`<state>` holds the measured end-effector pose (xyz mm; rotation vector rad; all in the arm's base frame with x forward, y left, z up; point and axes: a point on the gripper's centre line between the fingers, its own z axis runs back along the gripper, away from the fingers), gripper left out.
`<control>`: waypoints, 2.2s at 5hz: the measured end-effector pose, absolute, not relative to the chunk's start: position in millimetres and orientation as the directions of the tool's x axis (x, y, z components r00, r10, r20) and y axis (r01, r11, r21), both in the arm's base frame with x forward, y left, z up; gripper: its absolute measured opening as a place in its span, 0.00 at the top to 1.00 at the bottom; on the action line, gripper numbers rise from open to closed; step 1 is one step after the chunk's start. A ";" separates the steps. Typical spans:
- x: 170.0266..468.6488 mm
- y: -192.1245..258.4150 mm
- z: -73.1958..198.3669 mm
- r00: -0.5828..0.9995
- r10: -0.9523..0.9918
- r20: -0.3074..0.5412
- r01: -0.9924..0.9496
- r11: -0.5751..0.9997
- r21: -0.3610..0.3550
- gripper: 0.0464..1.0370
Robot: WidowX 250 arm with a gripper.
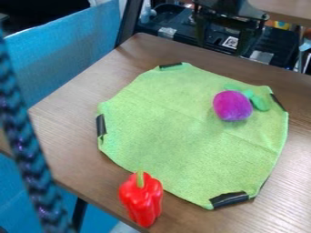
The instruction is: Fold the cloth from bottom left to top right
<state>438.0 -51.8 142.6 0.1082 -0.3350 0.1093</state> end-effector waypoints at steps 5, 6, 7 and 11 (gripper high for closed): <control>363.5 55.1 97.6 0.918 0.308 0.249 -0.310 0.950 -0.033 0.04; 340.1 64.2 79.1 0.879 0.407 0.249 -0.401 0.913 -0.079 0.04; 326.3 75.9 66.2 0.835 0.481 0.268 -0.472 0.876 -0.100 0.04; 301.5 94.1 42.0 0.731 0.626 0.270 -0.635 0.770 -0.064 0.04</control>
